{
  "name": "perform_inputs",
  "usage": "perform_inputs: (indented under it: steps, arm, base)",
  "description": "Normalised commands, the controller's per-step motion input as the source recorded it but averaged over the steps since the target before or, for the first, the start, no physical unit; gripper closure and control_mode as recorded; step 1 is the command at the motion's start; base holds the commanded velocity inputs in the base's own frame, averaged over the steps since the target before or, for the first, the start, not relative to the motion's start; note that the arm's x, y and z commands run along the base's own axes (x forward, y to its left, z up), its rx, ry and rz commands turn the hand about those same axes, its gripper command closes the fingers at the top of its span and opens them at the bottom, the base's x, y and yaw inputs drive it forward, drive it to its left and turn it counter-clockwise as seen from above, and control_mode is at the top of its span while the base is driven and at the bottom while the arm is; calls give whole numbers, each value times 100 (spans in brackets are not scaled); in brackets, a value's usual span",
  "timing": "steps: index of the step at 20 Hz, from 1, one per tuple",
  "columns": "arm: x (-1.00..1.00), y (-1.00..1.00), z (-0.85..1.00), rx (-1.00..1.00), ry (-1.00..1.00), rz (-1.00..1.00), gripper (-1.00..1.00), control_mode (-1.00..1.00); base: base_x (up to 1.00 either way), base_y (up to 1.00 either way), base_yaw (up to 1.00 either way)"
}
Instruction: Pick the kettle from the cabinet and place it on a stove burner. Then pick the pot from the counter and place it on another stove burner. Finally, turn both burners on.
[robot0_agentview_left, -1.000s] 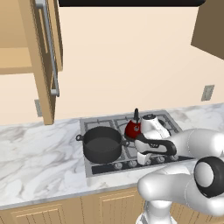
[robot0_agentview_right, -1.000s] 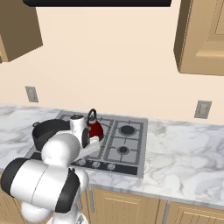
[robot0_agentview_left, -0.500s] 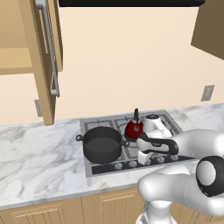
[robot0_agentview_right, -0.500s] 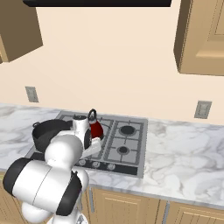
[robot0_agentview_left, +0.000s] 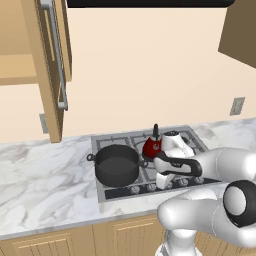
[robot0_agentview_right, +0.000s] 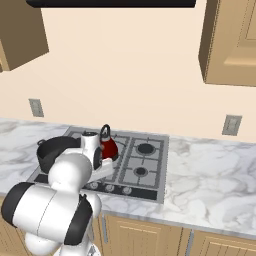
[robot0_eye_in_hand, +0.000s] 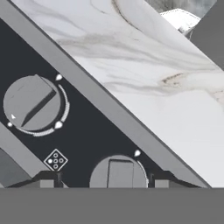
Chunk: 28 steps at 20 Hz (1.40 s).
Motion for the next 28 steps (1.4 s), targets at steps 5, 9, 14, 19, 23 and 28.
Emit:
perform_inputs:
  steps: [5,9,14,19,23,28]
  arm:
    - [-10,12,13,0,0,5,-100,-100]
    - [-13,9,11,0,0,6,-100,-100]
    - [-26,1,19,1,-1,6,-100,-100]
    - [-18,0,32,3,-2,6,-100,-100]
    - [-21,0,31,4,-1,4,-100,-100]
    - [-28,0,22,4,0,0,-100,-100]
  base:
    - [0,0,0]
    - [0,0,0]
    - [0,0,0]
    - [0,0,0]
    - [0,0,0]
    - [0,0,0]
